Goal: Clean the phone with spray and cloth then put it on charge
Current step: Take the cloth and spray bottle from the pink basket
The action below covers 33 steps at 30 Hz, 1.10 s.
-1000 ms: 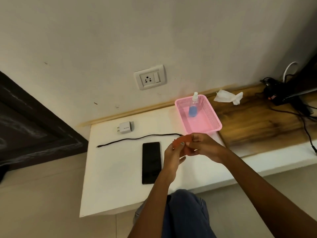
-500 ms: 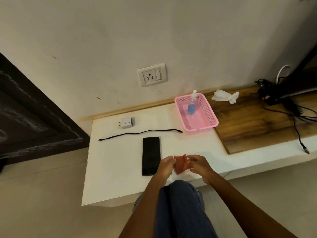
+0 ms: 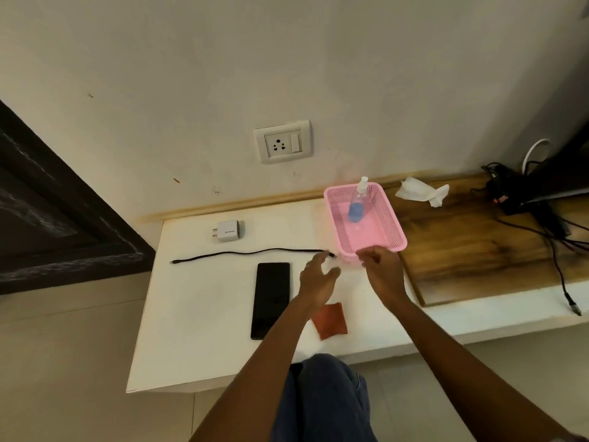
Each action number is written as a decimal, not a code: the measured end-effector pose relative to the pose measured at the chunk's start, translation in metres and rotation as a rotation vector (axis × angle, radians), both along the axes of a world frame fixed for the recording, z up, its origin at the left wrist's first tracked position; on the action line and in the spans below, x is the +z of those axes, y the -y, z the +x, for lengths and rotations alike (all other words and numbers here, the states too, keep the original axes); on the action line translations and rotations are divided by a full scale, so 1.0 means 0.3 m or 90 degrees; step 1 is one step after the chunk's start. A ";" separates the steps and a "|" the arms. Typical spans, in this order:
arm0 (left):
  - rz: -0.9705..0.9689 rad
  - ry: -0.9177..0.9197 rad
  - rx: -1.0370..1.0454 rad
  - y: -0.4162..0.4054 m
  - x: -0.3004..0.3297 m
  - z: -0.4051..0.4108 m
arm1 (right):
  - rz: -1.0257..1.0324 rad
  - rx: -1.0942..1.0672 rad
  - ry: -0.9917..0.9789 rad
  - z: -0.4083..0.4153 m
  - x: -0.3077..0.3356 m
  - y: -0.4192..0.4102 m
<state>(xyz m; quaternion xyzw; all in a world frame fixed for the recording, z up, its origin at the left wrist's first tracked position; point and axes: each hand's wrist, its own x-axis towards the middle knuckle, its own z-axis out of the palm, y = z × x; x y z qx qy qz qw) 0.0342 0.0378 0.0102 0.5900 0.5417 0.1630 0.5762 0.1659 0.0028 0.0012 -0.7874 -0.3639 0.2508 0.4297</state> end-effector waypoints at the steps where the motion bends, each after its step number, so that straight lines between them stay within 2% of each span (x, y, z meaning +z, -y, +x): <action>1: 0.017 0.007 -0.002 -0.027 0.020 0.033 | 0.004 0.002 0.030 0.020 0.013 -0.036; 4: 0.038 0.044 -0.019 -0.112 0.078 0.140 | -0.013 -0.020 0.075 0.084 0.034 -0.152; 7: 0.053 0.062 -0.045 -0.182 0.117 0.228 | -0.058 -0.018 0.050 0.147 0.054 -0.243; 12: 0.003 0.053 -0.031 -0.314 0.065 0.348 | -0.079 0.009 0.042 0.239 0.003 -0.361; 17: -0.041 0.070 -0.027 -0.377 0.003 0.412 | -0.037 0.025 -0.056 0.255 -0.026 -0.426; 21: -0.033 0.077 -0.040 -0.394 -0.031 0.429 | -0.020 0.017 -0.055 0.238 -0.047 -0.436; 25: 0.003 0.071 -0.021 -0.360 -0.017 0.417 | -0.007 0.024 0.033 0.215 -0.045 -0.417; 33: 0.046 0.129 0.005 -0.219 0.099 0.271 | 0.060 0.027 0.028 0.096 0.040 -0.306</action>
